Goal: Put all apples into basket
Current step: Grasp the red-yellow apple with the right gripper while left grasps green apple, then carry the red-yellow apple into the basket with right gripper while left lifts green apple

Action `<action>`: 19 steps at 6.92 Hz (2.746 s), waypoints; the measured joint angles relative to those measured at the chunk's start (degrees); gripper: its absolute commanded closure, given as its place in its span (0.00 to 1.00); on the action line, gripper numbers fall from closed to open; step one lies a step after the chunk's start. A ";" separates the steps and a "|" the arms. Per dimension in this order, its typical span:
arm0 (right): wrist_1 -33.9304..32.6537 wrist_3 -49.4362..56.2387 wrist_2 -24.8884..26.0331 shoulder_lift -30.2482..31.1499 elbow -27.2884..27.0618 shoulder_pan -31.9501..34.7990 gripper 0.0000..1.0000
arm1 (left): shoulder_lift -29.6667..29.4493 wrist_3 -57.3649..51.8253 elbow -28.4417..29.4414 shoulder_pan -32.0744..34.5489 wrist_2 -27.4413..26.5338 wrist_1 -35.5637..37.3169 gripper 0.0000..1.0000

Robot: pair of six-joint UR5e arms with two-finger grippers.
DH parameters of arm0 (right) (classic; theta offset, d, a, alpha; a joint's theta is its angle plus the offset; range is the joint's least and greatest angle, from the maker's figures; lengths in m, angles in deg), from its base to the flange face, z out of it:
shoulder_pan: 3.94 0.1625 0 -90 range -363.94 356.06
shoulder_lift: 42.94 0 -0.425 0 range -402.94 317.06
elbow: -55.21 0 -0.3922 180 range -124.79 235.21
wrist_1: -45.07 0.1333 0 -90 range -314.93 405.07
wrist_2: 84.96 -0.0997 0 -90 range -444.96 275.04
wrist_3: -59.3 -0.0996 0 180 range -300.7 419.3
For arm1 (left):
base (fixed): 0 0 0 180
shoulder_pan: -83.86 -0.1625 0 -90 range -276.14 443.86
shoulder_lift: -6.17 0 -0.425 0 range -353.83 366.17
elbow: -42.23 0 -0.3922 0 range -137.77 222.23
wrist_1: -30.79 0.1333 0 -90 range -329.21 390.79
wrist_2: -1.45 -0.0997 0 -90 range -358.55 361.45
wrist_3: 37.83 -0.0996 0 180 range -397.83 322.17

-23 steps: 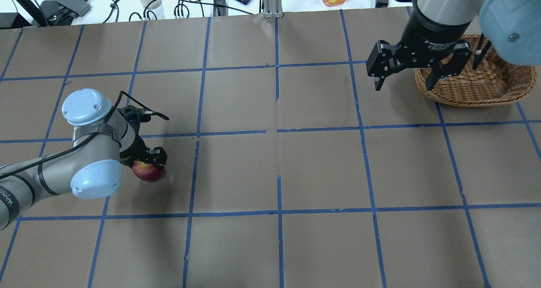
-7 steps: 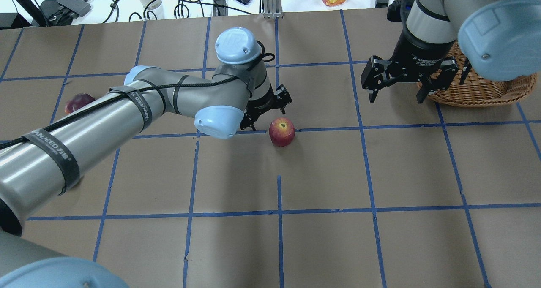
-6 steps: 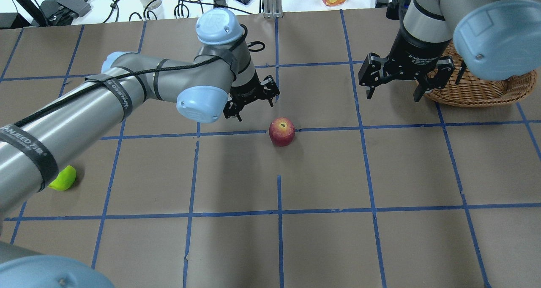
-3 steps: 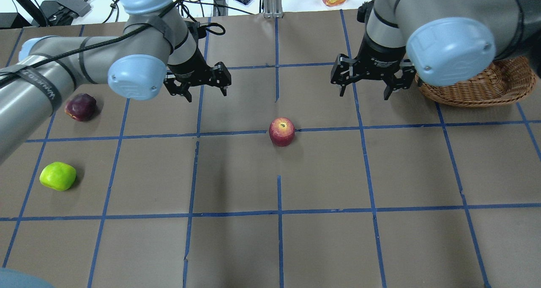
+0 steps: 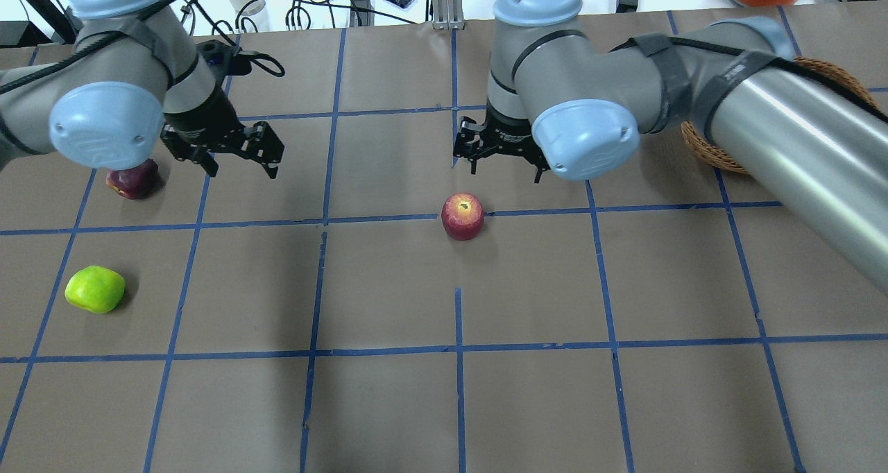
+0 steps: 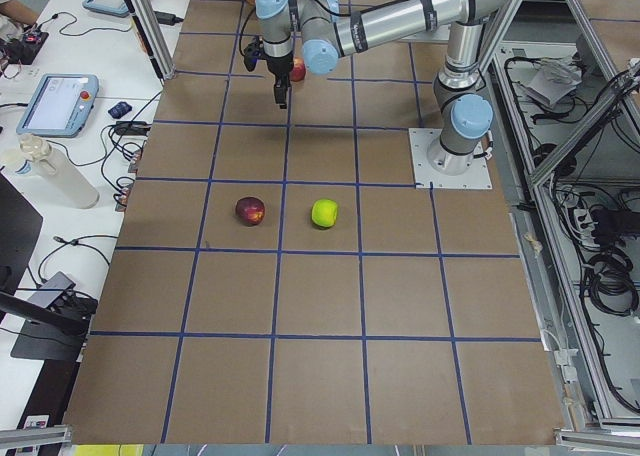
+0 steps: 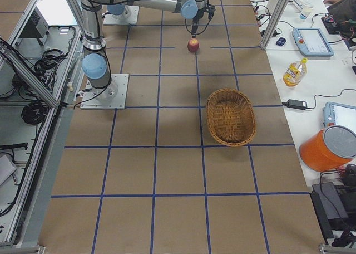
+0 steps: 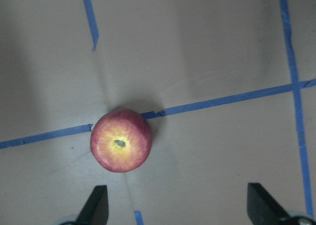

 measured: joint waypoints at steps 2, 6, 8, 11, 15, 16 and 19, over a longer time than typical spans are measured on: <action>-1.76 -0.76 -0.08 -4.45 0.17 2.73 0.00 | 1.59 -10.57 -4.44 -9.63 -3.58 -0.08 0.00; -4.83 -0.23 -0.57 -9.44 0.36 3.24 0.00 | -1.91 -32.46 -11.35 -28.20 -5.71 10.40 0.00; -7.72 -0.11 -1.05 -12.00 0.26 3.18 0.00 | -3.28 -36.07 -17.38 -30.41 -8.39 20.23 0.00; -8.50 0.65 -0.85 -12.87 0.20 3.03 1.00 | -6.10 -36.46 -19.05 -31.24 -9.00 22.96 0.92; -3.65 0.86 -0.86 -9.31 4.33 0.18 1.00 | -4.24 -34.87 -17.59 -30.08 -7.35 23.12 0.84; 1.59 2.26 -0.69 -6.88 7.57 -3.56 1.00 | -2.88 -32.47 -17.18 -28.22 -4.48 21.59 0.96; 11.24 18.93 1.96 -4.63 15.77 -19.70 1.00 | -1.57 -13.08 -16.11 -15.24 0.00 21.44 0.96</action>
